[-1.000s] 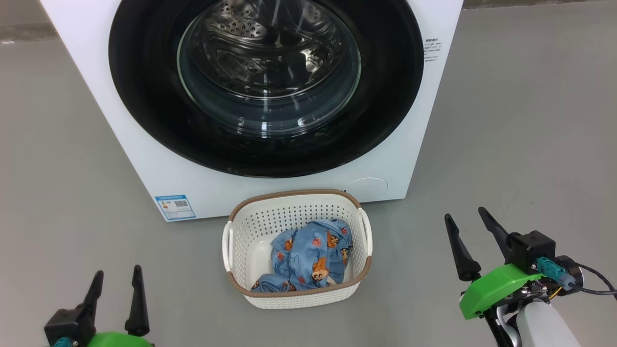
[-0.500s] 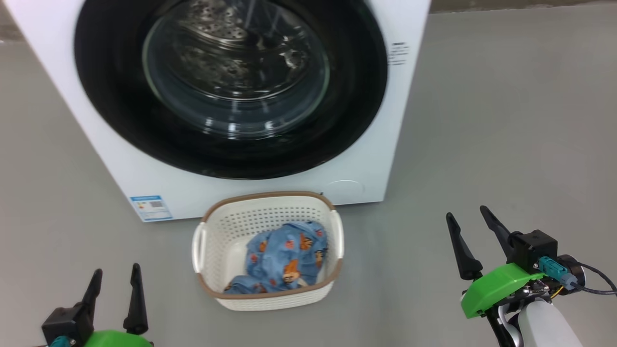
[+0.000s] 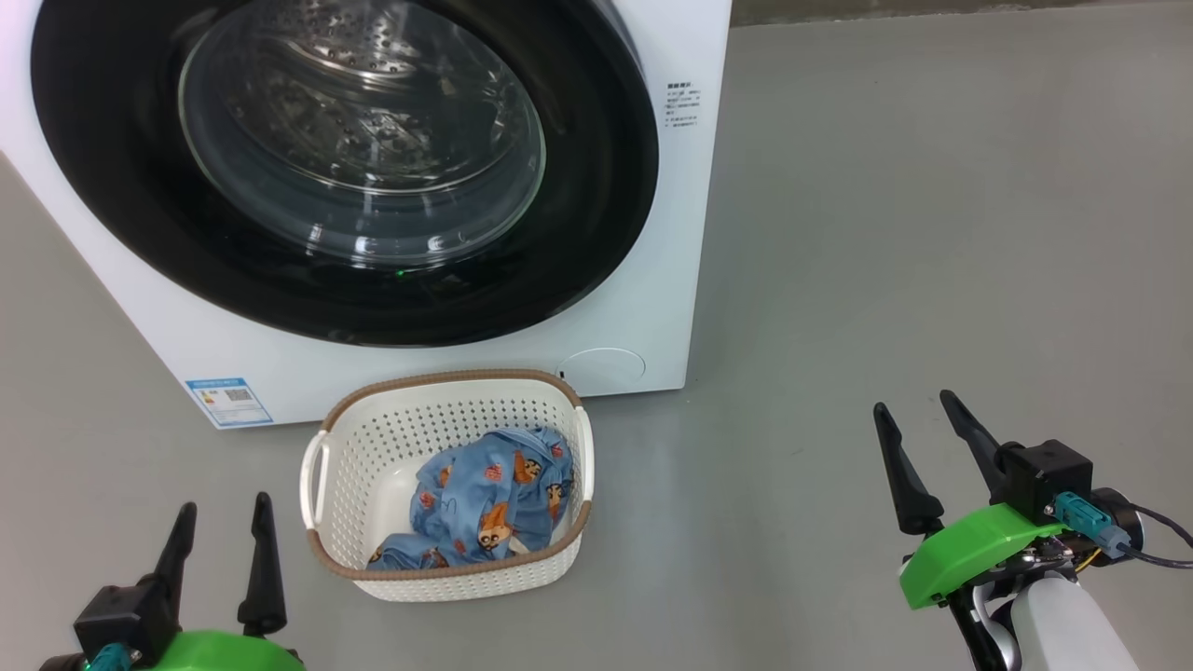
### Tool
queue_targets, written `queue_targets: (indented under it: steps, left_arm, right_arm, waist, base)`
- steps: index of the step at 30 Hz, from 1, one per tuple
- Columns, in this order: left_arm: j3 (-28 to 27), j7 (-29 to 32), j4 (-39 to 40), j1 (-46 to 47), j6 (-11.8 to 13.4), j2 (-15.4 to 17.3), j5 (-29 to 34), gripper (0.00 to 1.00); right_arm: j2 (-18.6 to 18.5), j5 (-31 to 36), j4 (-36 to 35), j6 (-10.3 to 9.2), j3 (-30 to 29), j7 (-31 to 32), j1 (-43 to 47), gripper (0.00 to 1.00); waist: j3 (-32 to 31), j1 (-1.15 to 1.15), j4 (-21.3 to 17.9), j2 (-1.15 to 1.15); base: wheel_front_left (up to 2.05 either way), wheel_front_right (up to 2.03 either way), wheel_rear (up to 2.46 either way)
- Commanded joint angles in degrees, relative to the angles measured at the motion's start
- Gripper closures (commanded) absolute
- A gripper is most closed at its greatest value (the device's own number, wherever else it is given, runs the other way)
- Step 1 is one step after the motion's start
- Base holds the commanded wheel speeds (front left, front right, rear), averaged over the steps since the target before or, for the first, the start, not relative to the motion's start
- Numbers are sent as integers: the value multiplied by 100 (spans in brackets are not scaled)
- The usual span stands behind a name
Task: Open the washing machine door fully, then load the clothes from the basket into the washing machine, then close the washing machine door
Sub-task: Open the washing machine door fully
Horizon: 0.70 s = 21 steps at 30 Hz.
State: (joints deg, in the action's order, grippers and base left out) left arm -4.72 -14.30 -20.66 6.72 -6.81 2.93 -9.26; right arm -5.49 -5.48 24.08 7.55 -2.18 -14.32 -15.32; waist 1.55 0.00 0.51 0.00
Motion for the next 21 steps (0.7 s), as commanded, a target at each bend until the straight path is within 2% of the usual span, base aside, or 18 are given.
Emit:
queue_targets:
  steps: [1,21]
  left_arm:
    - [-174,-70,207,194,-22,108,62,0]
    - [-86,-70,490,83,-62,83,94,0]
  right_arm:
    - [21,-34,-154,-6,147,-68,-151,0]
    - [18,-158,-202,-6,116,-68,-199,0]
  waist:
    - [2,0,-1,0]
    - [69,0,-3,0]
  base:
    - [5,5,-10]
    - [0,0,0]
